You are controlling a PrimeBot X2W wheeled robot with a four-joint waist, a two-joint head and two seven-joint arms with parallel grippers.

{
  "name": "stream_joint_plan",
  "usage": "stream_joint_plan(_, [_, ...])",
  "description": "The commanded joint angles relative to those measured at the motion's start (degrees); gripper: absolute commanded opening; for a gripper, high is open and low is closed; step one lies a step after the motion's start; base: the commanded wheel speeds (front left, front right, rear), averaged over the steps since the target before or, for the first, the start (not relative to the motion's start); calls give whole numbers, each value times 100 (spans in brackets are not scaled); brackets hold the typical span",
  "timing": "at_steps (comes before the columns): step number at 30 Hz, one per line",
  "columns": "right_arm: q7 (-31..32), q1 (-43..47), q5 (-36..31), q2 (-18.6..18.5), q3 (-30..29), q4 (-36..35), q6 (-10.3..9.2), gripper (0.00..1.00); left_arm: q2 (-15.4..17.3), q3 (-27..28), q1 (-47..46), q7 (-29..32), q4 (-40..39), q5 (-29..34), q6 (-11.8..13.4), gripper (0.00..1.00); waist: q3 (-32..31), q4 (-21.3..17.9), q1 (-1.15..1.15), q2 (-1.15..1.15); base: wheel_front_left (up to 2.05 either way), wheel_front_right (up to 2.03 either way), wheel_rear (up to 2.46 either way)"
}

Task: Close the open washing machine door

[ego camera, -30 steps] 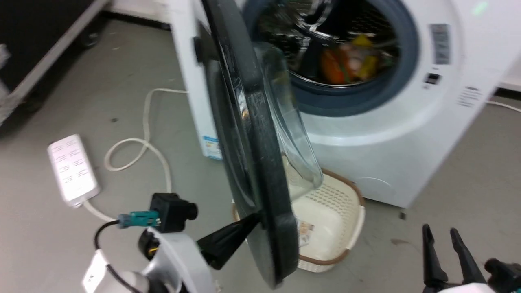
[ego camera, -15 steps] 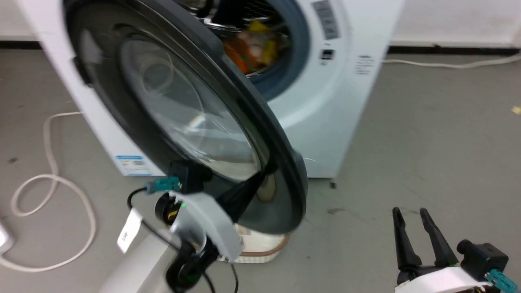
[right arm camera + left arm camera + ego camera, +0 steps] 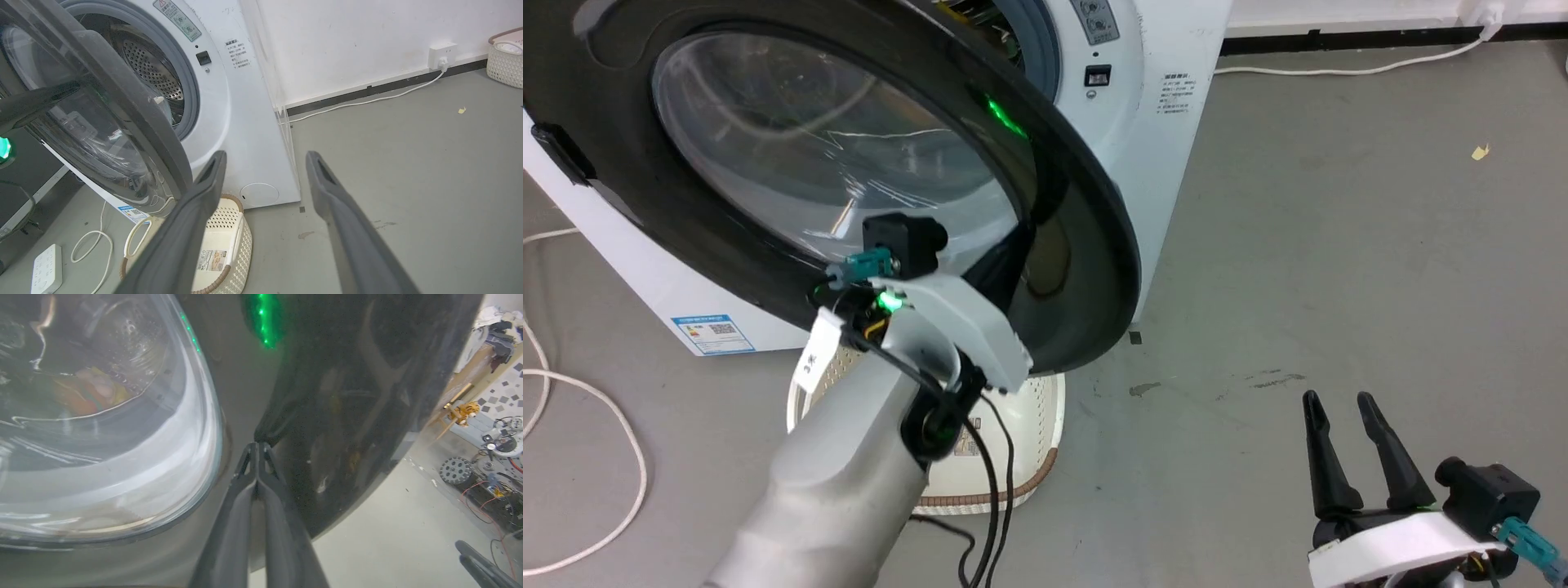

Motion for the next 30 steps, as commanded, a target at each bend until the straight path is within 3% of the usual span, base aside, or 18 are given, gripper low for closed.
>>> stream_joint_plan(1, [-26,-105,35,0,-2,10,6,100,-70,29,-161,-108,159,29,25,0,1,11,-1,0,0,0,0])
stream_joint_plan(8, [-26,-85,30,0,-34,50,6,100,-250,34,-362,-413,573,-43,-123,0,-204,183,-1,0,0,0,0])
stream_joint_plan(14, [-26,90,-10,0,-87,91,6,100,-57,325,-176,-818,254,-196,-131,0,-607,496,-1,0,0,0,0])
stream_joint_plan(17, [-26,214,-38,0,-126,84,6,100,179,518,27,-976,-112,-117,32,0,-800,702,-1,0,0,0,0])
stream_joint_plan(21, [-26,319,-78,0,-164,44,6,100,587,834,392,-1099,-776,276,431,0,-929,912,-1,0,0,0,0])
stream_joint_plan(25, [-26,371,-88,0,-184,9,6,100,901,1276,918,-1121,-1617,1030,872,0,-992,1056,-1,0,0,0,0])
stream_joint_plan(30, [-26,397,-85,0,-176,3,6,100,1100,1652,1813,-1123,-2306,1873,1218,0,-1042,1115,-1,0,0,0,0])
